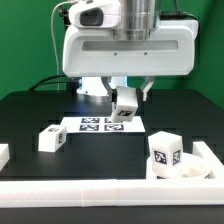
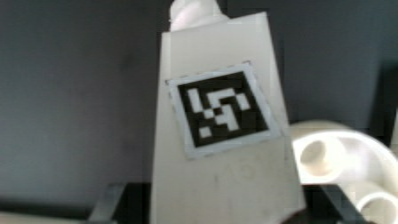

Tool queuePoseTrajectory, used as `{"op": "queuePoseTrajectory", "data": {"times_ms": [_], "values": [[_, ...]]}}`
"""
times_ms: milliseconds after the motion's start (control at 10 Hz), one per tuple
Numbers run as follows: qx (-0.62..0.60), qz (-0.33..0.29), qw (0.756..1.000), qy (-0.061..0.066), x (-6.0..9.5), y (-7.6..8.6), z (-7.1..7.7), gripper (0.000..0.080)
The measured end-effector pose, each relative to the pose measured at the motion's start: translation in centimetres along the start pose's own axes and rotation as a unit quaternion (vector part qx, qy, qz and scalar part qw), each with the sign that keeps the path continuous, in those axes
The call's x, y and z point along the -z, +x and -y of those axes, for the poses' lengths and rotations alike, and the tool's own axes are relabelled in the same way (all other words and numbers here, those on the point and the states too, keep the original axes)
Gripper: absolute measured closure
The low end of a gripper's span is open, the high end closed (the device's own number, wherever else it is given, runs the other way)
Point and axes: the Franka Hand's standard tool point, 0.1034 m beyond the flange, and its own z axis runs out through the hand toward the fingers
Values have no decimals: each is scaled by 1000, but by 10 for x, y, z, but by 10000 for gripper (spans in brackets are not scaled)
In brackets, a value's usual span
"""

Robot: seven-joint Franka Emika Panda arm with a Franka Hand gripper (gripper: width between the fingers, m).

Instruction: Assemble stool

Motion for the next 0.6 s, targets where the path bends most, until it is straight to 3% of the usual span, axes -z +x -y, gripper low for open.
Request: {"op": "queuePoseTrajectory", "data": {"times_ms": [200,300,400,600], "values": [[-15,-57,998,5,4,4,9,472],[-29,-74,997,19,7,5,21,472],[-37,-117,992,24,12,14,29,472],[-37,-218,975,21,19,25,55,472]]}}
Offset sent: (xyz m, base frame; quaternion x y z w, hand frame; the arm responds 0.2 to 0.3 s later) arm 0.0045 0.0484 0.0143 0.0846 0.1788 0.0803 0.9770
